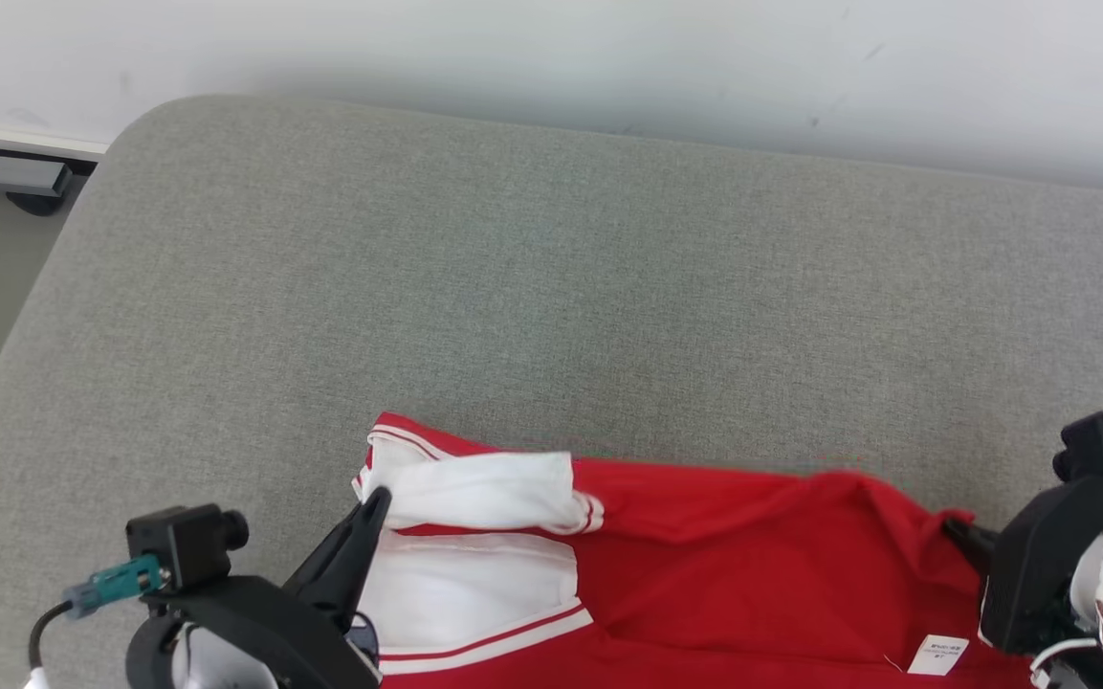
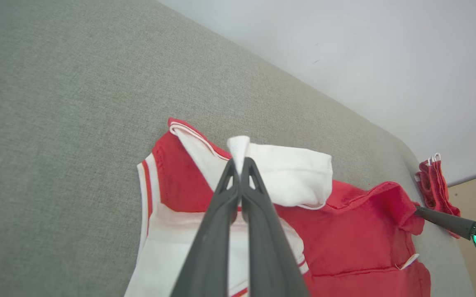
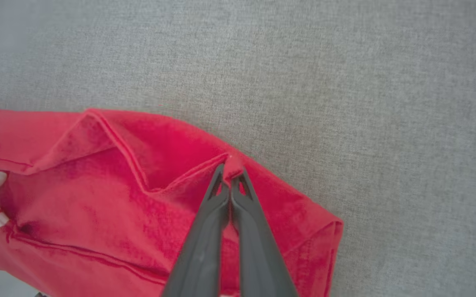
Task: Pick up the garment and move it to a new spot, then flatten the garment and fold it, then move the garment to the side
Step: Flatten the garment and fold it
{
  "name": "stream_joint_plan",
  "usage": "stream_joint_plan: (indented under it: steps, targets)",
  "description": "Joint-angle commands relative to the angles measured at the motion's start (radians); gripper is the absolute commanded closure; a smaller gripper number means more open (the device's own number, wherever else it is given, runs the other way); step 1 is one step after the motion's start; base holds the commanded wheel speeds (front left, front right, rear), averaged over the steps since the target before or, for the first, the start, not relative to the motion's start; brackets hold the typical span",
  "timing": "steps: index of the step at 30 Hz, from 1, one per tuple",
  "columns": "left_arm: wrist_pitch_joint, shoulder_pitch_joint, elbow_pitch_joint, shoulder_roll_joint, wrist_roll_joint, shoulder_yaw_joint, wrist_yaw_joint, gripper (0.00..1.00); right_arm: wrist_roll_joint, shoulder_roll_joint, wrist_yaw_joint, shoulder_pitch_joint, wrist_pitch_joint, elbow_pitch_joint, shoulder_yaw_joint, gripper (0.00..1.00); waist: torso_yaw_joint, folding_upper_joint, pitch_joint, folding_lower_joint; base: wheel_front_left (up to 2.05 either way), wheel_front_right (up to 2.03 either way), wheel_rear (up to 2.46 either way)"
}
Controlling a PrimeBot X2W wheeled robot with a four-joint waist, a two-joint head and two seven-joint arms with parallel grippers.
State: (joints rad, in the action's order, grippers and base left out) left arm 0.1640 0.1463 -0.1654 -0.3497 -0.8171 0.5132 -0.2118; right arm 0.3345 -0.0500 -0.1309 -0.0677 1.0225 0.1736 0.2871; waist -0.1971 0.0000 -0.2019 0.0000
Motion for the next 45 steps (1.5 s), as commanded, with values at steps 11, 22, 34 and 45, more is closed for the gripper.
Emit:
stream_joint_plan:
  steps: [11,22,34,45]
  targets:
    - [-0.013,-0.082,-0.023,-0.013,-0.032,-0.011,-0.011,1.00,-0.058,-0.034,0.001,0.099,0.066,0.108,-0.027,1.00,-0.008,0.0000,0.000,0.0000,0.00,0.00,0.00]
    - [-0.026,-0.129,-0.030,-0.004,-0.072,-0.029,-0.014,1.00,-0.093,-0.146,0.001,0.117,0.072,0.091,-0.057,1.00,-0.017,0.0000,-0.005,0.0000,0.00,0.00,0.00]
    - [-0.033,-0.178,-0.042,-0.008,-0.108,-0.044,-0.018,1.00,-0.061,-0.149,0.001,0.175,0.097,0.106,-0.052,1.00,-0.045,0.0000,-0.005,0.0000,0.00,0.00,0.00]
    - [-0.015,-0.190,0.010,0.005,-0.106,-0.011,-0.026,1.00,-0.069,-0.157,0.001,0.222,0.117,0.128,-0.045,1.00,-0.054,0.0000,-0.012,0.0000,0.00,0.00,0.00]
